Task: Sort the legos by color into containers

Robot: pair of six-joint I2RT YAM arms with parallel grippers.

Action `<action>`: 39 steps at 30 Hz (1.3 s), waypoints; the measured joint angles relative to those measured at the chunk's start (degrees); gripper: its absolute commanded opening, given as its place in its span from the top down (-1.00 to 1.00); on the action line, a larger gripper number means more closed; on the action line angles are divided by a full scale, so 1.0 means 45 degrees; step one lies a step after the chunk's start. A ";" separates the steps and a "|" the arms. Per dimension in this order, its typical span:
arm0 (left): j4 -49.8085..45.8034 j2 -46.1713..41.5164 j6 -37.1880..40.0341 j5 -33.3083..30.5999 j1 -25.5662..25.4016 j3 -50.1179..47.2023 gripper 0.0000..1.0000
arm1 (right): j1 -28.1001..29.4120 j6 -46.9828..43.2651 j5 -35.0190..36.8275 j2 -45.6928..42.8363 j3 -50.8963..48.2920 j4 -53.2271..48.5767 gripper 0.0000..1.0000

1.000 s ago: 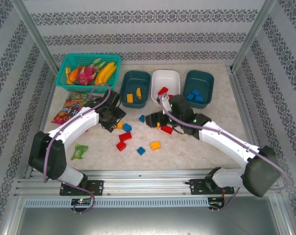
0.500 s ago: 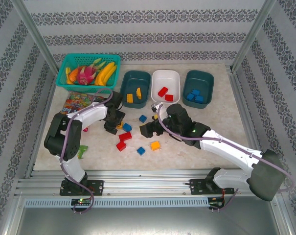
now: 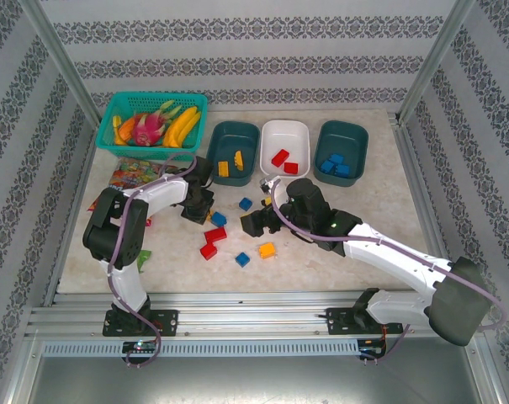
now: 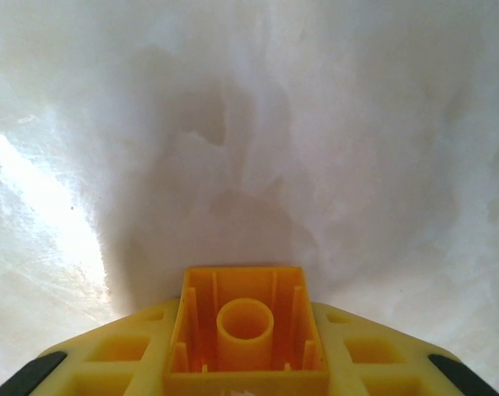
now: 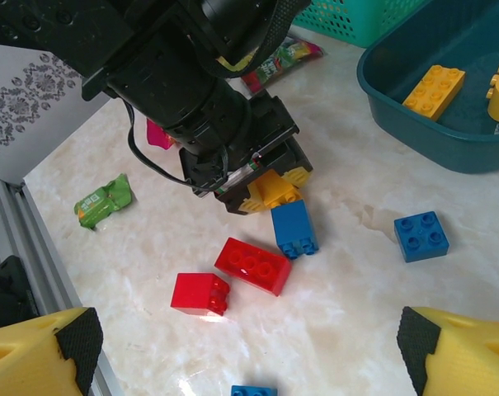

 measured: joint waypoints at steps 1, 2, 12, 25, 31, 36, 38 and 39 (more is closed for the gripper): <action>-0.0121 -0.0034 0.0121 -0.0087 -0.0005 0.0083 0.41 | -0.0058 0.0019 0.0039 -0.0010 0.0000 -0.0039 -0.87; -0.0398 -0.0068 0.0384 -0.0209 -0.0005 0.0335 0.41 | -0.0146 0.0058 0.0199 -0.0049 0.0005 -0.0112 -0.87; -0.2414 0.0228 0.4906 -0.0772 -0.0457 0.6169 0.45 | -0.2234 0.1030 0.2370 -0.0141 0.1710 -0.1214 -0.84; -0.4478 0.6557 0.9092 -0.0092 -0.0733 1.3134 0.43 | -0.3861 0.3162 0.2327 0.1797 0.3973 -0.2327 -0.83; -0.4906 0.7043 0.9471 -0.0019 -0.0738 1.3138 0.31 | -0.3866 0.3512 0.2283 0.1802 0.3968 -0.2443 -0.83; -0.4920 0.7344 0.9666 0.0141 -0.0782 1.3381 0.01 | -0.3866 0.3735 0.2205 0.1787 0.3881 -0.2472 -0.83; -0.4940 0.7446 0.9709 0.0223 -0.0792 1.3391 -0.06 | -0.3866 0.3774 0.2200 0.1768 0.3818 -0.2501 -0.82; -0.4954 0.7504 0.9709 0.0233 -0.0792 1.3440 -0.09 | -0.3866 0.3774 0.2200 0.1744 0.3764 -0.2501 -0.82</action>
